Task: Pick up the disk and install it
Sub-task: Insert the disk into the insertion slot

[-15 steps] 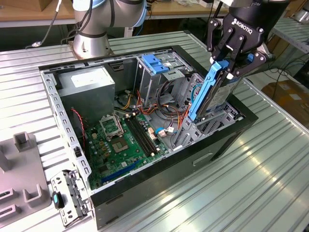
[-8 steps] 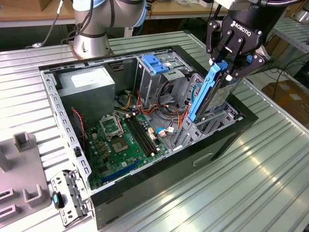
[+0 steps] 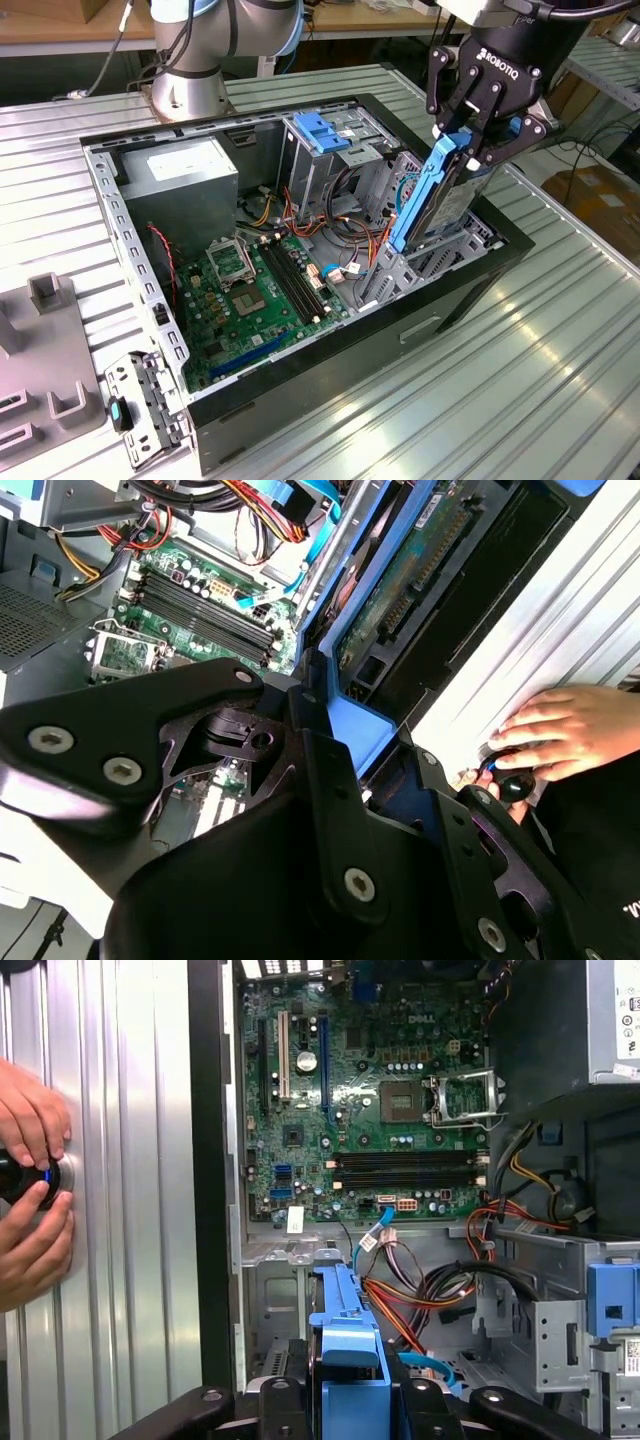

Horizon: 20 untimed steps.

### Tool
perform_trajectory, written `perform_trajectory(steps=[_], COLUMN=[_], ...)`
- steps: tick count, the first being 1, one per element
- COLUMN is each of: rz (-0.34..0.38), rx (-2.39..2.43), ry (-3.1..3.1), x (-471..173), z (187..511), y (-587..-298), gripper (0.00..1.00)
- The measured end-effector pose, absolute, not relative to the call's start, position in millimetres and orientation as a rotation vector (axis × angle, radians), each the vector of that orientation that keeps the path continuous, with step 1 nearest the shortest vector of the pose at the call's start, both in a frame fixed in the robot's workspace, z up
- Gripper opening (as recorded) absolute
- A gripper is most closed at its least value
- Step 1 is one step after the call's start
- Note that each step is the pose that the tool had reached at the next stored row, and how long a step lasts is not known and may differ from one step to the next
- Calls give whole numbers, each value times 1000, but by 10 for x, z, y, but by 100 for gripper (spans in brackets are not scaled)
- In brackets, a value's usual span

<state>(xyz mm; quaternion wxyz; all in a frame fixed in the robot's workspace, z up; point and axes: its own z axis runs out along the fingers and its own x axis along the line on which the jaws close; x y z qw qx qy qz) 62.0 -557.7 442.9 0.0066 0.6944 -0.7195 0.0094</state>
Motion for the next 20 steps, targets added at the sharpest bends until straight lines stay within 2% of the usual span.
perform_trajectory(steps=[8, 20], rz=[28, 9], rx=[2171, 2163], ry=[-2250, -2241], x=[620, 639], z=[4313, 4331], y=[-5578, -5578], gripper=[37, 37])
